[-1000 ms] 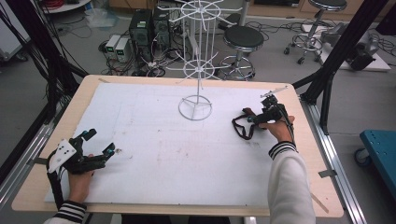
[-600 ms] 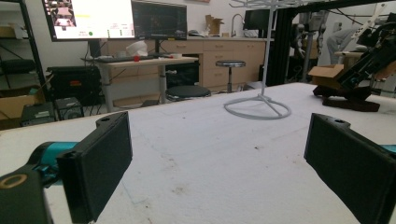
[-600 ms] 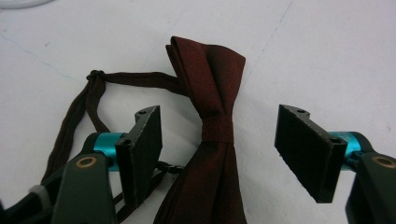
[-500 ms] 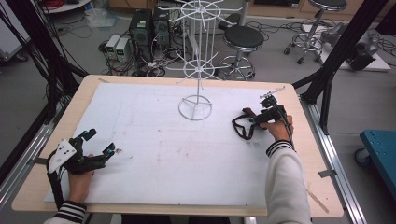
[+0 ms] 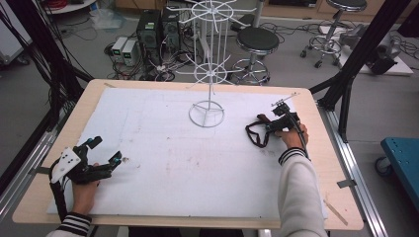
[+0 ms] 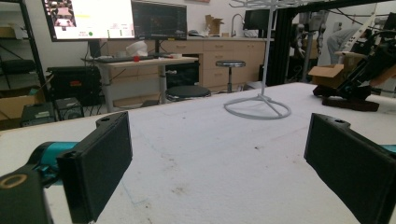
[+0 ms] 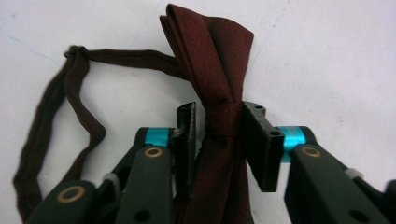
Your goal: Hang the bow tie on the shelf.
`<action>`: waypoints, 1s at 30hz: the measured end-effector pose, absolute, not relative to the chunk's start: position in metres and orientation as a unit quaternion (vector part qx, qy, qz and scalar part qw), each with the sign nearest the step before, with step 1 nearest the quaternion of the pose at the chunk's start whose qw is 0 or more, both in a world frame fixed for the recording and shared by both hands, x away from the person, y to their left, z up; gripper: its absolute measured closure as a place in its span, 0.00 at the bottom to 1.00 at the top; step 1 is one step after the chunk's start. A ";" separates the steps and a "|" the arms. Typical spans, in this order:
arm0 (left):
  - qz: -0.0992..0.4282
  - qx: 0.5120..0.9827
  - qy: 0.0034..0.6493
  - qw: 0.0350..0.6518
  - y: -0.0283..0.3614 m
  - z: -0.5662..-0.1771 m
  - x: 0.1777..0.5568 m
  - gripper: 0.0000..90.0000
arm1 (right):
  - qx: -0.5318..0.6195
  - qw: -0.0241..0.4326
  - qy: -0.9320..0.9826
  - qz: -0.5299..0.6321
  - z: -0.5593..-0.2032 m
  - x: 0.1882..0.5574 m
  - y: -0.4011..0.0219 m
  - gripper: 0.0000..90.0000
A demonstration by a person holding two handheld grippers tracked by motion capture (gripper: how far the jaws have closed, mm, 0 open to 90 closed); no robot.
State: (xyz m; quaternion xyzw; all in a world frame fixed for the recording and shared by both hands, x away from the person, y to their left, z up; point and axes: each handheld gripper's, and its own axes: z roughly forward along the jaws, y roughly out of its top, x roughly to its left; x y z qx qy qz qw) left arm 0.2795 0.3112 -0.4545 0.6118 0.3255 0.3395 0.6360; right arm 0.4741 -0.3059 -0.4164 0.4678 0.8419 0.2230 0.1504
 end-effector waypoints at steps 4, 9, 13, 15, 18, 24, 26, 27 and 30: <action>0.339 0.612 0.325 0.636 0.311 -0.455 0.279 0.09 | 0.462 0.152 0.846 0.220 -0.415 0.474 -0.304 0.81; 0.339 0.612 0.325 0.636 0.311 -0.455 0.280 0.09 | 0.462 0.151 0.844 0.228 -0.414 0.473 -0.306 0.81; 0.339 0.612 0.325 0.636 0.311 -0.455 0.279 0.09 | 0.463 0.150 0.841 0.236 -0.411 0.471 -0.307 0.81; 0.339 0.612 0.325 0.636 0.311 -0.455 0.280 0.09 | 0.463 0.150 0.838 0.245 -0.409 0.469 -0.307 0.81; 0.339 0.613 0.325 0.636 0.311 -0.454 0.279 0.09 | 0.459 0.152 0.837 0.256 -0.403 0.466 -0.306 0.81; 0.340 0.612 0.325 0.636 0.311 -0.455 0.279 0.09 | 0.440 0.157 0.835 0.291 -0.390 0.458 -0.302 0.81; 0.340 0.612 0.325 0.635 0.311 -0.455 0.279 0.09 | 0.435 0.160 0.833 0.303 -0.386 0.455 -0.300 0.81; 0.340 0.613 0.325 0.635 0.311 -0.455 0.279 0.09 | 0.430 0.160 0.834 0.308 -0.384 0.453 -0.299 0.81; 0.340 0.613 0.325 0.635 0.311 -0.455 0.279 0.09 | 0.422 0.160 0.836 0.313 -0.381 0.451 -0.298 0.81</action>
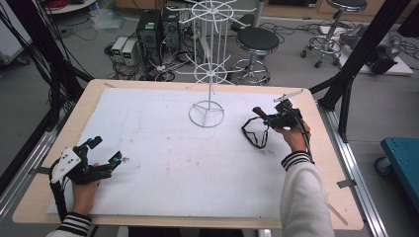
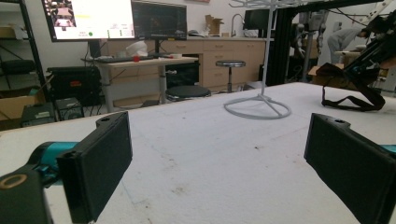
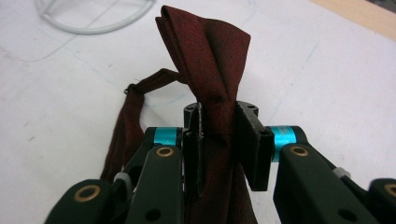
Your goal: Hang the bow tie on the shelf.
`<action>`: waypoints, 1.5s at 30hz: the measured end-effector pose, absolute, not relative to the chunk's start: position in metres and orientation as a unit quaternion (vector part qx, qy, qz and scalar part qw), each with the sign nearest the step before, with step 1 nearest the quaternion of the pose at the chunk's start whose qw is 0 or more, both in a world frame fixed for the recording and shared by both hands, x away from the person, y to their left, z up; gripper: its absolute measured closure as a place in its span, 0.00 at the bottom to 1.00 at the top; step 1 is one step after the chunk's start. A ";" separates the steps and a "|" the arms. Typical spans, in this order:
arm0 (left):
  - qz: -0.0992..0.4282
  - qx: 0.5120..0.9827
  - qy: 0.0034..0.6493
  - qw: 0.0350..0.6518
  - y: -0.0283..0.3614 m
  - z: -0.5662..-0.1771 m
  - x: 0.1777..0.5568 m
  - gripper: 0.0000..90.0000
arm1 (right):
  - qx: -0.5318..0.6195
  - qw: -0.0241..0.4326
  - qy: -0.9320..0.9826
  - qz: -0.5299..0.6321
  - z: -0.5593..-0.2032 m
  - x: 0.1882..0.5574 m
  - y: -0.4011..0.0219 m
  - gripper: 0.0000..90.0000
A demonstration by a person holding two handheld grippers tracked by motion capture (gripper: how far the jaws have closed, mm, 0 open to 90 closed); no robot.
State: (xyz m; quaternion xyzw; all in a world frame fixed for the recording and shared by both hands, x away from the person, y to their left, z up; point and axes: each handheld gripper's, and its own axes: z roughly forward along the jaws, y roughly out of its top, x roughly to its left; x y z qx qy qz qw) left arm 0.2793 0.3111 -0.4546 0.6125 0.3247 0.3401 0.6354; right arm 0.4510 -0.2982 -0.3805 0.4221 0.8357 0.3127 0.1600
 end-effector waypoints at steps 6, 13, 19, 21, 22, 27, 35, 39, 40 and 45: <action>0.340 0.612 0.324 0.636 0.311 -0.455 0.279 0.09 | 0.400 0.163 0.832 0.347 -0.368 0.440 -0.294 0.81; 0.341 0.612 0.323 0.636 0.311 -0.455 0.279 0.09 | 0.376 0.179 0.822 0.389 -0.353 0.428 -0.291 0.81; 0.341 0.612 0.323 0.636 0.311 -0.455 0.279 0.09 | 0.360 0.177 0.809 0.429 -0.343 0.421 -0.290 0.81; 0.341 0.612 0.323 0.636 0.311 -0.455 0.279 0.09 | 0.355 0.177 0.804 0.443 -0.340 0.418 -0.289 0.81; 0.341 0.612 0.323 0.636 0.311 -0.455 0.279 0.09 | 0.350 0.182 0.803 0.447 -0.339 0.417 -0.289 0.81; 0.342 0.612 0.323 0.636 0.311 -0.455 0.279 0.09 | 0.341 0.183 0.789 0.477 -0.332 0.411 -0.289 0.81; 0.342 0.612 0.323 0.636 0.311 -0.455 0.279 0.09 | 0.323 0.179 0.766 0.526 -0.323 0.403 -0.288 0.82; 0.342 0.612 0.323 0.636 0.311 -0.455 0.279 0.09 | 0.314 0.180 0.759 0.541 -0.319 0.400 -0.287 0.82; 0.343 0.611 0.323 0.636 0.311 -0.455 0.279 0.09 | 0.314 0.181 0.756 0.545 -0.318 0.398 -0.286 0.82; 0.343 0.612 0.322 0.636 0.311 -0.455 0.279 0.09 | 0.304 0.185 0.753 0.554 -0.313 0.392 -0.283 0.82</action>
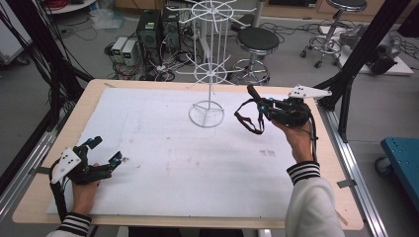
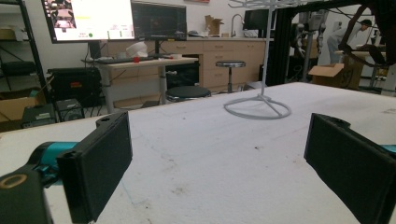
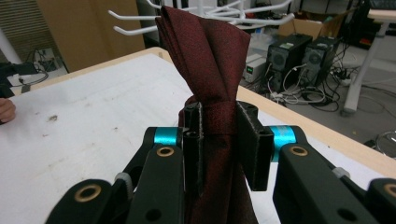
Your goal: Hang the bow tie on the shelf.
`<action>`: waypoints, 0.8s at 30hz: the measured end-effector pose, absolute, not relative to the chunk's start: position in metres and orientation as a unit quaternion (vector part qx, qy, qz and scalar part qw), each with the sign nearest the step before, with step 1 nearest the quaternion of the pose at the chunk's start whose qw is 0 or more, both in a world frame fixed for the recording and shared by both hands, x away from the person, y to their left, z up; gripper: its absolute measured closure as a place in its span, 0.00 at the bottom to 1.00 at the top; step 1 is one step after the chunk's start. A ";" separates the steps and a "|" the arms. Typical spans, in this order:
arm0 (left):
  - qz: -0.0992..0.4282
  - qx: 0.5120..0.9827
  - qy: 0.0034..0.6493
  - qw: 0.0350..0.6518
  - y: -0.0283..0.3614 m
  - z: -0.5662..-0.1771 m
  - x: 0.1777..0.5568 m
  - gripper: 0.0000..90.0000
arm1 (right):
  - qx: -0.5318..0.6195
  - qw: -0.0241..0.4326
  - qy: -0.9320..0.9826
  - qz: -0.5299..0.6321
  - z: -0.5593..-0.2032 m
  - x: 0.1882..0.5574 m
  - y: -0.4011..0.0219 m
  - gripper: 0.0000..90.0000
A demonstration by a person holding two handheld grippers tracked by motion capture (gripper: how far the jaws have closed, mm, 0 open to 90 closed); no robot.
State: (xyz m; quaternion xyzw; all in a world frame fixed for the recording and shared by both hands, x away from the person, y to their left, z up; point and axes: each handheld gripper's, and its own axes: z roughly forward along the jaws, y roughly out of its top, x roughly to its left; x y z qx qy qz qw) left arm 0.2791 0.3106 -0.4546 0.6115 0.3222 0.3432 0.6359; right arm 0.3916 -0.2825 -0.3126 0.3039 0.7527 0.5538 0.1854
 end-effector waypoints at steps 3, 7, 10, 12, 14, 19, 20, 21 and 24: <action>0.344 0.612 0.322 0.636 0.310 -0.455 0.279 0.09 | 0.300 0.185 0.753 0.556 -0.310 0.387 -0.279 0.82; 0.344 0.612 0.321 0.636 0.311 -0.455 0.279 0.09 | 0.291 0.190 0.751 0.561 -0.305 0.381 -0.272 0.82; 0.344 0.612 0.321 0.636 0.310 -0.455 0.279 0.09 | 0.284 0.193 0.750 0.565 -0.300 0.378 -0.266 0.82; 0.344 0.612 0.321 0.635 0.311 -0.455 0.279 0.09 | 0.282 0.195 0.751 0.564 -0.294 0.376 -0.259 0.82; 0.344 0.612 0.321 0.636 0.311 -0.455 0.279 0.09 | 0.276 0.196 0.752 0.566 -0.290 0.375 -0.254 0.82; 0.344 0.612 0.320 0.636 0.311 -0.455 0.279 0.09 | 0.269 0.192 0.751 0.571 -0.284 0.376 -0.241 0.82; 0.344 0.612 0.320 0.636 0.311 -0.455 0.279 0.09 | 0.266 0.193 0.751 0.572 -0.283 0.376 -0.239 0.82; 0.344 0.612 0.320 0.636 0.311 -0.455 0.279 0.09 | 0.266 0.190 0.751 0.573 -0.282 0.376 -0.238 0.82; 0.344 0.611 0.321 0.637 0.311 -0.455 0.279 0.09 | 0.259 0.188 0.752 0.576 -0.280 0.377 -0.231 0.82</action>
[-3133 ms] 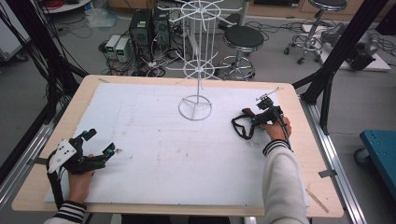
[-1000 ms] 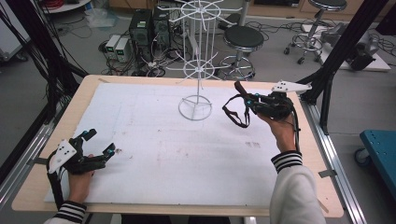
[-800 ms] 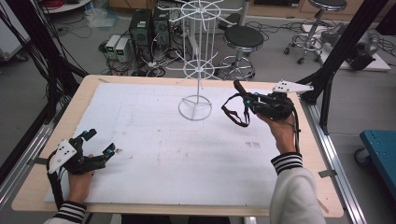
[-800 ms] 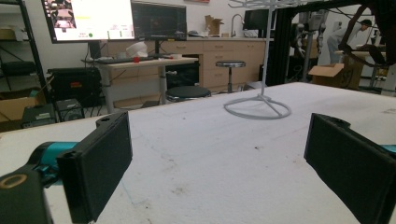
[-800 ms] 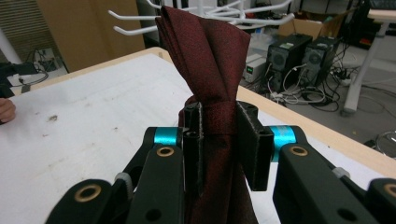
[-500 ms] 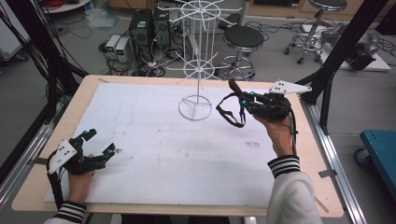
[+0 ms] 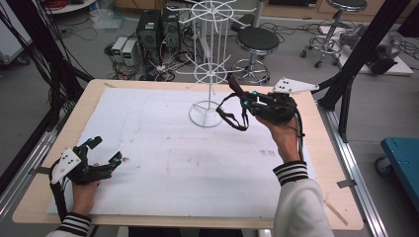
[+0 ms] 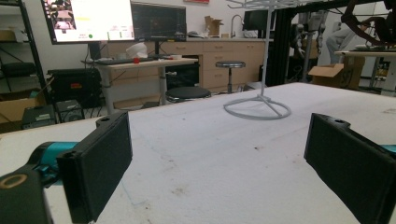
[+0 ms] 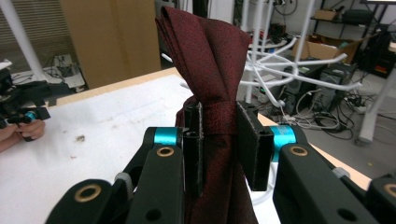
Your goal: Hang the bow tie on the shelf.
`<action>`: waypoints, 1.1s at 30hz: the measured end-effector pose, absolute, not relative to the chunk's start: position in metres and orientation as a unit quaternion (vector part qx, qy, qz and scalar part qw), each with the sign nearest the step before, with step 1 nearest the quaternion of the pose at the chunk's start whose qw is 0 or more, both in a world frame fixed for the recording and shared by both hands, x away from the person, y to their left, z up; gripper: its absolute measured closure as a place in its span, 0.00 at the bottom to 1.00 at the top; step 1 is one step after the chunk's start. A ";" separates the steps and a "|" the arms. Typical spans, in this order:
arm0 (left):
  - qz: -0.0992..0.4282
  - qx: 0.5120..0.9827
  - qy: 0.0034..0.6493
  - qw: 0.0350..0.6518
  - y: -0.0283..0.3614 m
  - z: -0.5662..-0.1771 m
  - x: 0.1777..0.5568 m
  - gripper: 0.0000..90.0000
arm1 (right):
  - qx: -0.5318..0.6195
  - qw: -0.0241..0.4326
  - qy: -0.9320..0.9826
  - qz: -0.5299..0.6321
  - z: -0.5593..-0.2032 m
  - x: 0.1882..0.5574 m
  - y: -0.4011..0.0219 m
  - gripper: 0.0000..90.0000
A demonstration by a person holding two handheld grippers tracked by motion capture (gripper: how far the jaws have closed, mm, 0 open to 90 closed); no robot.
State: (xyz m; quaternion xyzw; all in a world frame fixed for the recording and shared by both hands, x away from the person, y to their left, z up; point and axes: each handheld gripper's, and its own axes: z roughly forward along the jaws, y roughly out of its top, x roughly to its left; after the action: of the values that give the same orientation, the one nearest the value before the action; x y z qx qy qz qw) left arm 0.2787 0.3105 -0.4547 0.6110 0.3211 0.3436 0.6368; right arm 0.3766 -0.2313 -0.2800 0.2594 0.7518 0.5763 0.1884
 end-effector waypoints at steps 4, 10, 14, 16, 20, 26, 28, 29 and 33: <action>0.344 0.611 0.321 0.636 0.311 -0.455 0.279 0.09 | 0.253 0.185 0.751 0.582 -0.277 0.378 -0.224 0.82; 0.344 0.609 0.322 0.638 0.310 -0.455 0.279 0.09 | 0.243 0.179 0.751 0.587 -0.273 0.381 -0.214 0.82; 0.344 0.609 0.322 0.638 0.310 -0.455 0.279 0.09 | 0.241 0.177 0.749 0.592 -0.273 0.383 -0.209 0.82; 0.344 0.609 0.322 0.638 0.310 -0.455 0.279 0.09 | 0.241 0.175 0.746 0.596 -0.273 0.384 -0.206 0.82; 0.344 0.609 0.322 0.638 0.310 -0.455 0.279 0.09 | 0.241 0.178 0.744 0.597 -0.271 0.387 -0.202 0.82; 0.344 0.610 0.322 0.638 0.311 -0.455 0.279 0.09 | 0.247 0.184 0.742 0.596 -0.270 0.392 -0.197 0.82; 0.344 0.610 0.322 0.637 0.311 -0.455 0.279 0.09 | 0.251 0.187 0.740 0.596 -0.272 0.394 -0.195 0.82; 0.344 0.609 0.322 0.638 0.311 -0.455 0.279 0.09 | 0.255 0.187 0.739 0.594 -0.273 0.395 -0.194 0.82; 0.343 0.610 0.322 0.638 0.311 -0.455 0.279 0.09 | 0.272 0.192 0.732 0.595 -0.278 0.398 -0.191 0.82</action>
State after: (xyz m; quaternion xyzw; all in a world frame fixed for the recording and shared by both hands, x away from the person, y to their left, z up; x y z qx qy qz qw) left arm 0.2789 0.3106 -0.4548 0.6097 0.3215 0.3434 0.6379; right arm 0.3981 -0.1909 -0.2781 0.2715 0.7318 0.5948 0.1923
